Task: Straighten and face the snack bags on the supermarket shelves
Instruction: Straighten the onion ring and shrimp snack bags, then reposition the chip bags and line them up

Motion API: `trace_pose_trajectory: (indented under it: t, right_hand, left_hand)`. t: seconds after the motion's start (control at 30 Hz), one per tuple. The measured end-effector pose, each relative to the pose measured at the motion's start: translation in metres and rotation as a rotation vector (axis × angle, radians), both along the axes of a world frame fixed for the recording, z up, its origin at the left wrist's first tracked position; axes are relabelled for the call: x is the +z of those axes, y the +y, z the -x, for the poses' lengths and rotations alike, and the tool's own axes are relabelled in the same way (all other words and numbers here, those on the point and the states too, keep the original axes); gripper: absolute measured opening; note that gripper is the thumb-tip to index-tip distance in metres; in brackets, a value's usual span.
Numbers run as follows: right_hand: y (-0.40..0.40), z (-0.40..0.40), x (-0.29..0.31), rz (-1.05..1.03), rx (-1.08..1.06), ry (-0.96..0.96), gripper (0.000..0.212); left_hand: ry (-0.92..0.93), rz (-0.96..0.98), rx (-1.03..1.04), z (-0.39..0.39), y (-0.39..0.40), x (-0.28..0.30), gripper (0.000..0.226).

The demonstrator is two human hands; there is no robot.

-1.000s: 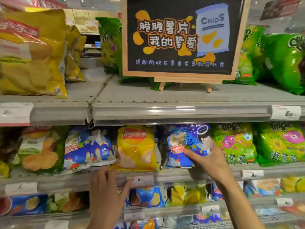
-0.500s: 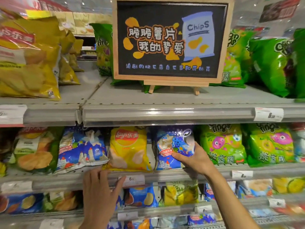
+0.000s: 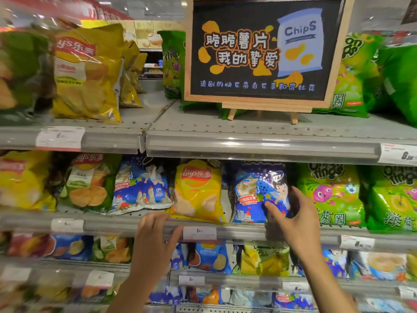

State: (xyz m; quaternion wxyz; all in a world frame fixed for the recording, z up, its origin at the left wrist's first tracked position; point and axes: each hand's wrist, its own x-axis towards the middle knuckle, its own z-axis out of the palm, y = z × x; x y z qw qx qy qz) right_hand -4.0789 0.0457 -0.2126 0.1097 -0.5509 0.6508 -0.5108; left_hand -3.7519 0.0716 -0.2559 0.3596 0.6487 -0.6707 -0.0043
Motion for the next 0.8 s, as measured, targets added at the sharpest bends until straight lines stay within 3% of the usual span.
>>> trace_pose_trajectory:
  t: [0.13,0.23,0.4,0.57,0.8]
  right_hand:
    - [0.015,-0.024,0.000,0.238,-0.169,0.130,0.052]
    - [0.020,-0.055,0.002,0.328,-0.190,0.143,0.034]
    - [0.012,-0.127,0.003,0.302,-0.147,0.031,0.035]
    - [-0.006,-0.182,0.005,0.064,0.004,-0.117,0.056]
    - [-0.033,-0.190,0.012,-0.216,0.092,-0.142,0.108]
  left_hand:
    - [0.127,0.120,-0.028,-0.017,0.002,0.010,0.031]
    - [0.243,0.212,-0.003,-0.037,-0.002,0.024,0.035]
    - [0.323,0.142,0.076,-0.081,-0.024,0.045,0.046]
    - [0.415,-0.007,0.044,-0.106,-0.050,0.055,0.057]
    - [0.533,-0.187,-0.039,-0.133,-0.083,0.058,0.071]
